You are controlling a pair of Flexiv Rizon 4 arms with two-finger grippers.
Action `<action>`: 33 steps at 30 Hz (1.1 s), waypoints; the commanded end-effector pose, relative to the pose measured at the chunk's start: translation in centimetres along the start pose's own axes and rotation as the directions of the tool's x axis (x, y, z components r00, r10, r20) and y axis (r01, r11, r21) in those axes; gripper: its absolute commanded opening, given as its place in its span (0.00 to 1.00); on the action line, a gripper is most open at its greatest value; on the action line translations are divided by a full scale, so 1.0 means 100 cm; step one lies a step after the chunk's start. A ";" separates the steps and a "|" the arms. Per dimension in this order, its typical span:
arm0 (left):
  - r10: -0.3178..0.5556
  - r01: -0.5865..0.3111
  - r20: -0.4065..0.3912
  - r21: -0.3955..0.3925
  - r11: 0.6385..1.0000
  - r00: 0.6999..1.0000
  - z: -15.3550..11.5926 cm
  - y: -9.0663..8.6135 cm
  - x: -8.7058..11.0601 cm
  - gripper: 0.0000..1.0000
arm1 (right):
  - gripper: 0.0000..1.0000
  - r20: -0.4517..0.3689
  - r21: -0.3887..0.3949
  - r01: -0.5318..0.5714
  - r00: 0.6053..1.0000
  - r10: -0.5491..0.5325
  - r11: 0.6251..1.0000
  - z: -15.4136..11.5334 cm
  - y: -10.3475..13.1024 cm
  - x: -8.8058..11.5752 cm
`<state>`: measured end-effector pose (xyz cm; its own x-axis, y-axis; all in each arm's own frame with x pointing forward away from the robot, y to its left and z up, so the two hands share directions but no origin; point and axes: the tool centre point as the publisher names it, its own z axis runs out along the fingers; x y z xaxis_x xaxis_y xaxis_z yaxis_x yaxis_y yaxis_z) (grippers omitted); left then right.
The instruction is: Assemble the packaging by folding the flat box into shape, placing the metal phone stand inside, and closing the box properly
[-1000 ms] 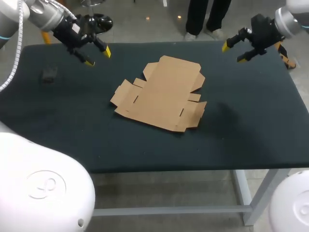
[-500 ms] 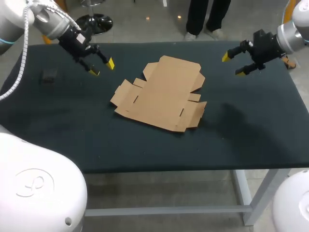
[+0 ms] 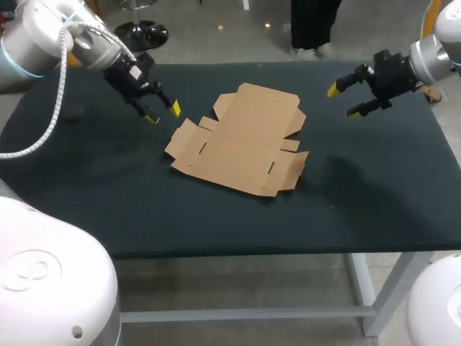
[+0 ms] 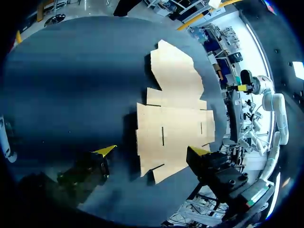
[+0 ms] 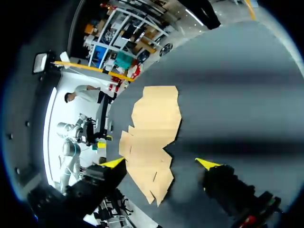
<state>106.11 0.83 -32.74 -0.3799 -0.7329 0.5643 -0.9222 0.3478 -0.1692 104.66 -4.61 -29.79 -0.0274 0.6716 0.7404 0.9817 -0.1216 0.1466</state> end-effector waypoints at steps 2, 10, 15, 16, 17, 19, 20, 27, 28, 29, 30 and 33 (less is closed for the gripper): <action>0.053 -0.054 0.020 0.005 0.999 0.998 0.018 -0.004 -0.005 1.00 | 1.00 -0.004 0.013 0.011 1.000 -0.011 1.000 -0.001 -0.003 0.002; 0.130 -0.130 0.025 -0.003 0.991 0.991 0.034 -0.007 -0.012 1.00 | 1.00 -0.008 0.017 0.015 1.000 -0.015 1.000 -0.001 -0.007 0.004; 0.148 -0.148 0.017 -0.014 0.989 0.989 0.042 -0.006 -0.013 1.00 | 1.00 -0.010 0.022 0.008 1.000 -0.008 1.000 0.001 -0.006 0.002; 0.153 -0.153 0.020 -0.016 0.988 0.988 0.044 -0.005 -0.012 1.00 | 1.00 -0.010 0.025 0.003 1.000 -0.003 1.000 0.002 -0.005 0.001; 0.160 -0.159 0.025 -0.018 0.987 0.987 0.045 -0.004 -0.011 1.00 | 1.00 -0.011 0.027 -0.002 1.000 0.003 1.000 0.003 -0.004 0.000; 0.175 -0.174 0.035 -0.025 0.984 0.984 0.049 -0.002 -0.009 1.00 | 1.00 -0.013 0.030 -0.008 1.000 0.008 1.000 0.004 -0.003 -0.002; 0.184 -0.183 0.044 -0.030 0.983 0.982 0.051 0.000 -0.007 1.00 | 1.00 -0.014 0.030 -0.010 1.000 0.010 0.999 0.004 -0.003 -0.002; 0.198 -0.196 0.054 -0.048 0.979 0.979 0.062 0.003 -0.005 0.53 | 1.00 -0.016 0.028 -0.014 1.000 0.014 1.000 0.003 -0.003 -0.002; 0.198 -0.195 0.054 -0.049 0.980 0.979 0.063 0.003 -0.005 0.47 | 1.00 -0.016 0.028 -0.015 1.000 0.015 1.000 0.003 -0.003 -0.002; 0.196 -0.193 0.055 -0.050 0.980 0.979 0.065 0.003 -0.004 0.40 | 1.00 -0.016 0.028 -0.016 1.000 0.016 0.999 0.003 -0.003 -0.002; 0.193 -0.190 0.057 -0.051 0.980 0.980 0.066 0.003 -0.004 0.32 | 1.00 -0.016 0.028 -0.017 1.000 0.017 0.999 0.002 -0.004 -0.002; 0.176 -0.173 0.059 -0.042 0.984 0.983 0.066 0.004 -0.005 0.00 | 1.00 -0.018 0.028 -0.018 1.000 0.019 0.999 0.002 -0.004 -0.003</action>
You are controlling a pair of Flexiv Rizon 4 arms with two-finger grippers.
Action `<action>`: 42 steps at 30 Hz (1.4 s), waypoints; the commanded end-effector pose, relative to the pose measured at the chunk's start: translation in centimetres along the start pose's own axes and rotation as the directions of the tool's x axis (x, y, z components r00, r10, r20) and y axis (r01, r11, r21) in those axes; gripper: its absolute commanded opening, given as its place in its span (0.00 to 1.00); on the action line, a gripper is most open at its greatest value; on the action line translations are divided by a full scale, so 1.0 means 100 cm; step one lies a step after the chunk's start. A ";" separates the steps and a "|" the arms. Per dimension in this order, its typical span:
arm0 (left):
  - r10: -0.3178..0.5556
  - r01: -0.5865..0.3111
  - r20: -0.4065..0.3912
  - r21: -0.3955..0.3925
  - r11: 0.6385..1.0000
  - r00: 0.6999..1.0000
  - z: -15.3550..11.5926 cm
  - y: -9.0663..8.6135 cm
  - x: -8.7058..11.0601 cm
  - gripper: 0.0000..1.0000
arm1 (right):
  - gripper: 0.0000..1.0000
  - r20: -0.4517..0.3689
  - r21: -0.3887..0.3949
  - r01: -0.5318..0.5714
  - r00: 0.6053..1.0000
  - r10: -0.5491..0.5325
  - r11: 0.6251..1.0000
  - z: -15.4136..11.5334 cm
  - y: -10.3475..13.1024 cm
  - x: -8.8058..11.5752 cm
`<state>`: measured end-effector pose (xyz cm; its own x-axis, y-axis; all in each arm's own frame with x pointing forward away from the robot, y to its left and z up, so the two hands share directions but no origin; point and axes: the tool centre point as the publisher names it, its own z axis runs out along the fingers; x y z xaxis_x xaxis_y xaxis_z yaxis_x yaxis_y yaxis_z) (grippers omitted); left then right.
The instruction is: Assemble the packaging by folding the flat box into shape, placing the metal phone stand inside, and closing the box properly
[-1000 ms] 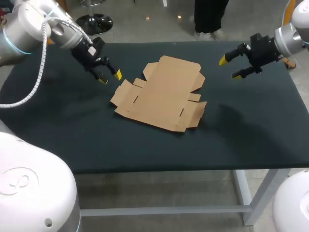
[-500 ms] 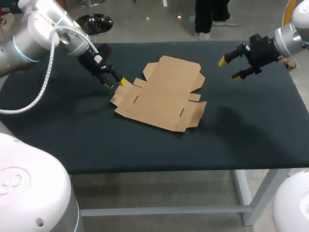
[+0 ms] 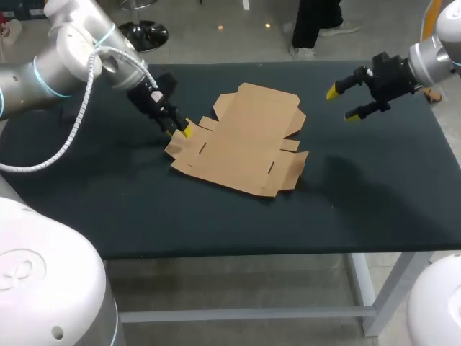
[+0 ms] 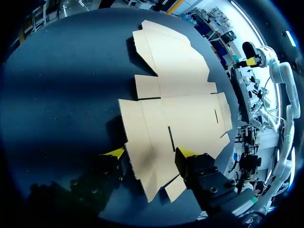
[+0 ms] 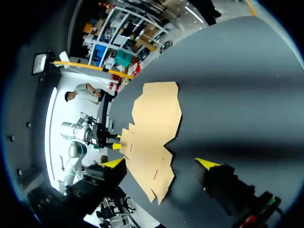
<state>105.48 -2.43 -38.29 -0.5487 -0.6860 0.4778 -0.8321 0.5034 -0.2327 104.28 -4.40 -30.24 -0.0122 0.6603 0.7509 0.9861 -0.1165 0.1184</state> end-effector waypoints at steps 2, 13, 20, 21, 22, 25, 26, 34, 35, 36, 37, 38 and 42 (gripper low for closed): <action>-0.017 0.017 0.005 0.007 1.000 1.000 0.002 0.000 0.000 0.00 | 1.00 -0.007 0.006 -0.001 1.000 0.001 1.000 -0.002 0.000 -0.001; -0.080 0.079 0.000 0.082 0.993 0.997 -0.009 0.013 0.005 0.00 | 1.00 -0.024 0.032 0.016 1.000 -0.015 0.999 -0.001 -0.002 -0.004; -0.226 0.233 -0.063 0.134 0.963 0.972 -0.020 0.022 0.009 0.00 | 1.00 -0.022 0.059 0.029 0.999 -0.028 0.998 0.001 -0.006 -0.005; -0.261 0.268 -0.067 0.144 0.953 0.963 -0.021 0.024 0.010 0.00 | 1.00 -0.022 0.063 0.030 0.999 -0.029 0.998 0.001 -0.006 -0.005; -0.281 0.289 -0.077 0.147 0.946 0.957 -0.022 0.025 0.011 0.00 | 1.00 -0.023 0.067 0.030 0.999 -0.028 0.997 0.001 -0.006 -0.006; -0.345 0.356 -0.096 0.161 0.920 0.934 -0.022 0.031 0.014 0.00 | 1.00 -0.024 0.071 0.029 0.999 -0.027 0.997 0.002 -0.006 -0.007; -0.367 0.379 -0.098 0.167 0.910 0.925 -0.022 0.032 0.014 0.00 | 1.00 -0.025 0.073 0.029 0.999 -0.027 0.997 0.002 -0.006 -0.008; -0.426 0.440 -0.114 0.188 0.878 0.898 -0.017 0.050 0.012 0.00 | 1.00 -0.030 0.081 0.032 0.999 -0.030 0.996 0.002 -0.007 -0.010; -0.425 0.441 -0.122 0.185 0.878 0.897 -0.016 0.052 0.012 0.00 | 1.00 -0.031 0.082 0.032 0.999 -0.030 0.996 0.002 -0.008 -0.010; -0.425 0.441 -0.123 0.184 0.878 0.897 -0.015 0.055 0.012 0.00 | 1.00 -0.031 0.082 0.033 0.999 -0.030 0.996 0.002 -0.008 -0.011; -0.428 0.446 -0.130 0.187 0.875 0.894 -0.015 0.057 0.011 0.00 | 1.00 -0.032 0.084 0.033 0.999 -0.030 0.996 0.002 -0.008 -0.011; -0.423 0.443 -0.136 0.183 0.878 0.896 -0.015 0.059 0.011 0.00 | 1.00 -0.034 0.086 0.032 0.999 -0.029 0.996 0.003 -0.009 -0.012; -0.420 0.442 -0.151 0.175 0.880 0.895 -0.016 0.063 0.010 0.00 | 1.00 -0.037 0.091 0.031 0.999 -0.028 0.995 0.003 -0.010 -0.012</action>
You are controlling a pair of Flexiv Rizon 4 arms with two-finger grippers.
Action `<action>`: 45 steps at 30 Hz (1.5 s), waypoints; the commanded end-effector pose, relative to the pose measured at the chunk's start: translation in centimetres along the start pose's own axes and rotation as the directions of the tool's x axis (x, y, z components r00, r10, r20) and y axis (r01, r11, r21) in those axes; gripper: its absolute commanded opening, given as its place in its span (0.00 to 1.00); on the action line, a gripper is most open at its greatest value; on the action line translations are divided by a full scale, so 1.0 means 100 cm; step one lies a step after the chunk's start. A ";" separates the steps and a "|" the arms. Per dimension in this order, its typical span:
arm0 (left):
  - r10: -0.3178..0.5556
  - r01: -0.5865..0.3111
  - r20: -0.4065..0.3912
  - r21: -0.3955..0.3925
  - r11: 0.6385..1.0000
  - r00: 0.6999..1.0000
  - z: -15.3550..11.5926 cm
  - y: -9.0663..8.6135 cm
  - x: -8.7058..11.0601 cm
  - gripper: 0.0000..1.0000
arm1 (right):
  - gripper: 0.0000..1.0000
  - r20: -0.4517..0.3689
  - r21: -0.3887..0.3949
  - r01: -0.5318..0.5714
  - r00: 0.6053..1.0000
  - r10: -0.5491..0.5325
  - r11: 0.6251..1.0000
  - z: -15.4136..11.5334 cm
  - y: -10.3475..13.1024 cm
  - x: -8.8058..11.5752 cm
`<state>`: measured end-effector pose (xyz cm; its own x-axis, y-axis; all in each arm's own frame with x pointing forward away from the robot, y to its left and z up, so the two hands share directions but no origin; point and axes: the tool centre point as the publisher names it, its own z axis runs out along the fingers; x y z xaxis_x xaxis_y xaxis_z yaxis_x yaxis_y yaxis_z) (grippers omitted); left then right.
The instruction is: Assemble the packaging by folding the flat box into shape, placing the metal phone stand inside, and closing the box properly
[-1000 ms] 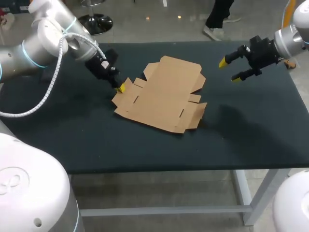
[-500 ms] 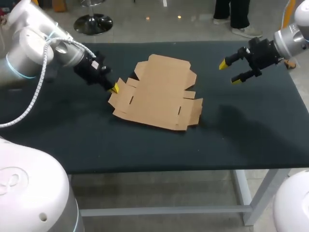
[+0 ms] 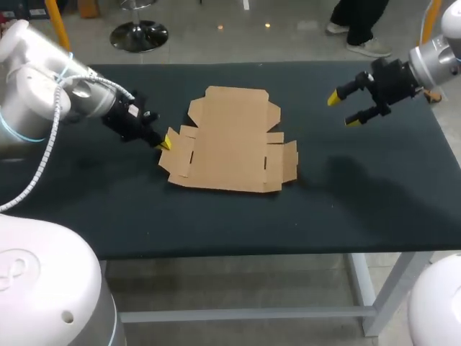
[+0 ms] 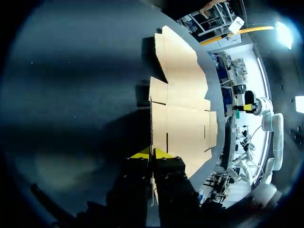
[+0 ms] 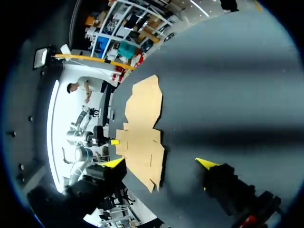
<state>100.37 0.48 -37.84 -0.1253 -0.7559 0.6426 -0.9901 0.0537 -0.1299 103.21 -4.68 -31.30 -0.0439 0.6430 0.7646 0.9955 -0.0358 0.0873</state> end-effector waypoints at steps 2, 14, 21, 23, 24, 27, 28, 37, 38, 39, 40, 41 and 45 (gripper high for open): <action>0.007 -0.007 -0.010 0.004 1.000 1.000 -0.003 0.007 -0.003 0.73 | 1.00 -0.010 0.015 0.003 1.000 -0.003 1.000 0.001 0.001 -0.003; 0.073 -0.072 0.004 -0.119 0.990 0.997 -0.010 -0.017 -0.003 1.00 | 1.00 0.010 0.067 0.021 1.000 -0.022 0.998 0.008 -0.001 0.002; 0.112 -0.118 -0.042 -0.203 0.972 0.993 -0.004 -0.039 -0.006 1.00 | 1.00 0.029 0.117 0.044 0.998 -0.048 0.992 0.016 -0.003 0.006; 0.116 -0.123 -0.045 -0.212 0.969 0.992 0.000 -0.042 -0.007 1.00 | 1.00 0.034 0.124 0.048 0.998 -0.052 0.991 0.017 -0.004 0.007; 0.116 -0.123 -0.048 -0.217 0.968 0.992 0.001 -0.043 -0.007 1.00 | 1.00 0.035 0.125 0.048 0.998 -0.053 0.991 0.018 -0.005 0.007; 0.128 -0.137 -0.054 -0.227 0.964 0.990 0.005 -0.041 -0.007 0.86 | 1.00 0.041 0.125 0.045 0.998 -0.051 0.991 0.017 -0.009 0.008; 0.132 -0.142 -0.058 -0.230 0.963 0.990 0.006 -0.039 -0.006 0.75 | 1.00 0.041 0.124 0.045 0.998 -0.050 0.991 0.017 -0.011 0.008; 0.151 -0.155 -0.032 -0.235 0.960 0.988 0.012 -0.028 -0.001 0.20 | 1.00 0.050 0.145 0.031 0.998 -0.039 0.989 0.023 -0.022 0.006; 0.145 -0.147 -0.024 -0.231 0.962 0.989 0.012 -0.028 -0.001 0.05 | 1.00 0.050 0.145 0.032 0.998 -0.040 0.989 0.023 -0.022 0.006; 0.143 -0.143 -0.018 -0.226 0.964 0.990 0.013 -0.028 -0.001 0.00 | 1.00 0.049 0.142 0.035 0.998 -0.043 0.989 0.024 -0.022 0.006; 0.142 -0.142 -0.017 -0.222 0.965 0.990 0.013 -0.028 -0.001 0.00 | 1.00 0.046 0.136 0.042 0.998 -0.048 0.990 0.024 -0.023 0.006; 0.143 -0.144 -0.019 -0.219 0.965 0.990 0.013 -0.027 -0.001 0.00 | 1.00 0.048 0.130 0.042 0.998 -0.049 0.991 0.024 -0.023 0.005; 0.145 -0.146 -0.019 -0.211 0.966 0.989 0.011 -0.021 0.000 0.00 | 1.00 0.045 0.122 0.039 0.998 -0.045 0.992 0.026 -0.025 0.003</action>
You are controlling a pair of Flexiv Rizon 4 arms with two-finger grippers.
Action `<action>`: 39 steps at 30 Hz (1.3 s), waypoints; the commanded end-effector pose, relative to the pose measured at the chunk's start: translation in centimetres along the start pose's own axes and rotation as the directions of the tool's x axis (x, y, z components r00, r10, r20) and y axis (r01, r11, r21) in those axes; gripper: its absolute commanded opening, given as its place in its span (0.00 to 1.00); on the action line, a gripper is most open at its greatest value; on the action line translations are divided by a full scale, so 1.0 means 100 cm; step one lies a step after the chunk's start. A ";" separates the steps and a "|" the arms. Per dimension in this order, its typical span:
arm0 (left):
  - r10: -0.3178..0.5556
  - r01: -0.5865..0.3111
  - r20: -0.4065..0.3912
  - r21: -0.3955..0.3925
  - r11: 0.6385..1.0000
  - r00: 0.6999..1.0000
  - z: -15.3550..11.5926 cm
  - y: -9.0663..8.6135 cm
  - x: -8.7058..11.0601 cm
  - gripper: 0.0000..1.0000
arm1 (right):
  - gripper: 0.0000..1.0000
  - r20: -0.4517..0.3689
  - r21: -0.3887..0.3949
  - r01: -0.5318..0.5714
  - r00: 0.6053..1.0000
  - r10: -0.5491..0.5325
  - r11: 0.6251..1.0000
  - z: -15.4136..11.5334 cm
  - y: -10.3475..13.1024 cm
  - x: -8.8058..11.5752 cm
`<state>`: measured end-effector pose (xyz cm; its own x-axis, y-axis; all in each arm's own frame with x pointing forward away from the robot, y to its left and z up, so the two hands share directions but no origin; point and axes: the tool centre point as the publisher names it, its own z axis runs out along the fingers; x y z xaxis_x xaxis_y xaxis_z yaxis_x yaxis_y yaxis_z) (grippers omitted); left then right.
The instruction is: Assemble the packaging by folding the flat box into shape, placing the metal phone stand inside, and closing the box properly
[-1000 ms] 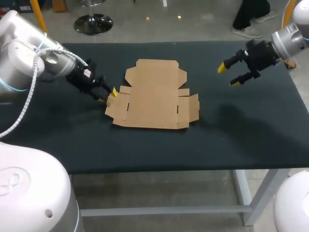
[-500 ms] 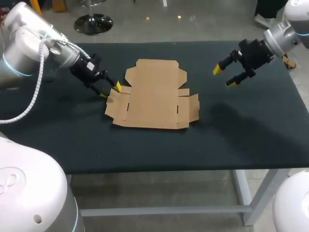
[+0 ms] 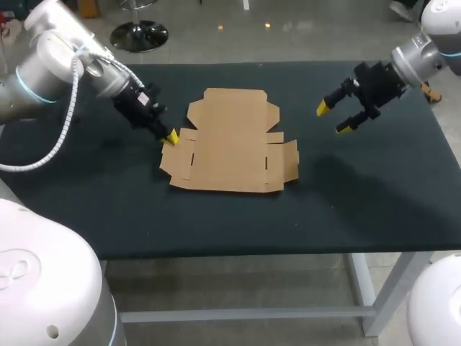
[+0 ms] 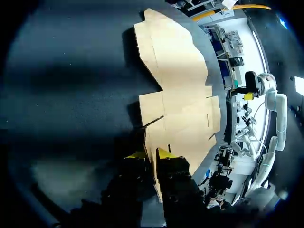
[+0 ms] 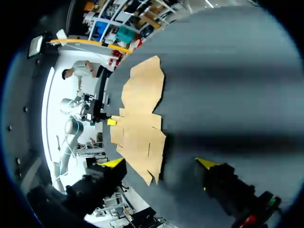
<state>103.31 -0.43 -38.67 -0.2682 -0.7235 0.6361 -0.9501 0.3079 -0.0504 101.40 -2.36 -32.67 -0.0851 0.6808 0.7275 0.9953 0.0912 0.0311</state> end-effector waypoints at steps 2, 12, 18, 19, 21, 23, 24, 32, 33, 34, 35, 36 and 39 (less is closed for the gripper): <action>0.001 -0.001 0.006 0.014 1.000 1.000 -0.001 0.011 0.004 0.00 | 1.00 -0.004 -0.015 -0.003 1.000 0.003 1.000 0.003 -0.005 -0.002; -0.002 0.002 -0.002 0.025 1.000 1.000 -0.002 0.030 0.011 0.00 | 1.00 0.005 -0.090 -0.006 1.000 0.006 0.996 0.004 -0.010 -0.003; -0.021 0.021 -0.068 -0.006 1.000 0.997 -0.005 0.042 0.013 0.00 | 1.00 0.000 -0.097 -0.004 1.000 0.004 0.995 0.004 -0.010 -0.003; -0.041 0.040 -0.074 -0.008 0.999 0.996 -0.005 0.044 0.013 0.00 | 1.00 0.000 -0.097 -0.004 1.000 0.004 0.995 0.004 -0.010 -0.003; -0.069 0.069 -0.073 -0.003 0.998 0.995 -0.004 0.047 0.014 0.00 | 1.00 -0.002 -0.096 -0.004 1.000 0.004 0.995 0.004 -0.010 -0.003; -0.087 0.088 -0.085 0.006 0.996 0.993 -0.002 0.050 0.014 0.00 | 1.00 -0.003 -0.096 -0.003 1.000 0.003 0.995 0.005 -0.009 -0.002; -0.094 0.095 -0.099 0.009 0.995 0.991 -0.001 0.051 0.014 0.00 | 1.00 -0.003 -0.096 -0.002 1.000 0.002 0.995 0.005 -0.009 -0.002; -0.074 0.079 -0.135 0.030 0.996 0.988 0.006 0.062 0.015 0.00 | 1.00 -0.009 -0.092 0.001 1.000 -0.002 0.996 0.007 -0.007 -0.002; -0.074 0.079 -0.137 0.031 0.996 0.988 0.007 0.063 0.015 0.00 | 1.00 -0.010 -0.092 0.002 1.000 -0.002 0.996 0.007 -0.007 -0.002; -0.074 0.079 -0.137 0.032 0.996 0.988 0.007 0.064 0.015 0.00 | 1.00 -0.010 -0.092 0.002 1.000 -0.003 0.996 0.007 -0.007 -0.002; -0.070 0.076 -0.147 0.035 0.996 0.987 0.008 0.065 0.015 0.00 | 1.00 -0.010 -0.091 0.002 1.000 -0.003 0.996 0.007 -0.007 -0.003; -0.070 0.076 -0.155 0.037 0.996 0.985 0.008 0.066 0.014 0.00 | 1.00 -0.010 -0.091 0.002 1.000 -0.003 0.996 0.007 -0.007 -0.003; -0.070 0.077 -0.167 0.038 0.996 0.984 0.009 0.069 0.014 0.00 | 1.00 -0.009 -0.091 0.001 1.000 -0.002 0.996 0.007 -0.007 -0.003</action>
<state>96.73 -0.04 -38.63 -0.1713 -0.6344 0.7538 -0.9718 0.2348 -0.0233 100.57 -1.99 -33.31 -0.0854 0.6776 0.7304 0.9951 0.0208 0.0971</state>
